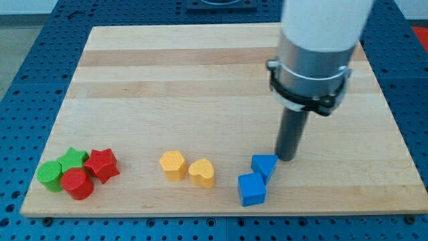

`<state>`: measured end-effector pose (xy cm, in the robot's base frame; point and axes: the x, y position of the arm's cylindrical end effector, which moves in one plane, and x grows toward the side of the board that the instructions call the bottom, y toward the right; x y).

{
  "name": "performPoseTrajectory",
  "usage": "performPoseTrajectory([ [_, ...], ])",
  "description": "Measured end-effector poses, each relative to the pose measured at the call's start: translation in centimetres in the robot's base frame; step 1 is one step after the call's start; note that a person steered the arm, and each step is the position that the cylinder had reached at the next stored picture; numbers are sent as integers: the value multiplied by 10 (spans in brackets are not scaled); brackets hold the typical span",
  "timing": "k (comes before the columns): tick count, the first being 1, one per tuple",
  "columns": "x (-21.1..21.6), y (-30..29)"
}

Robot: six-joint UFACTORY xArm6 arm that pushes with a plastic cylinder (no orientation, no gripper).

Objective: Move blue cube a bit up and left

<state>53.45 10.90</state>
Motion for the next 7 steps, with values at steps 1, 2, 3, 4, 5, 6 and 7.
performPoseTrajectory([
  [1, 6, 38],
  [2, 46, 66],
  [3, 84, 67],
  [4, 84, 65],
  [5, 84, 39],
  [6, 84, 18],
  [7, 84, 16],
])
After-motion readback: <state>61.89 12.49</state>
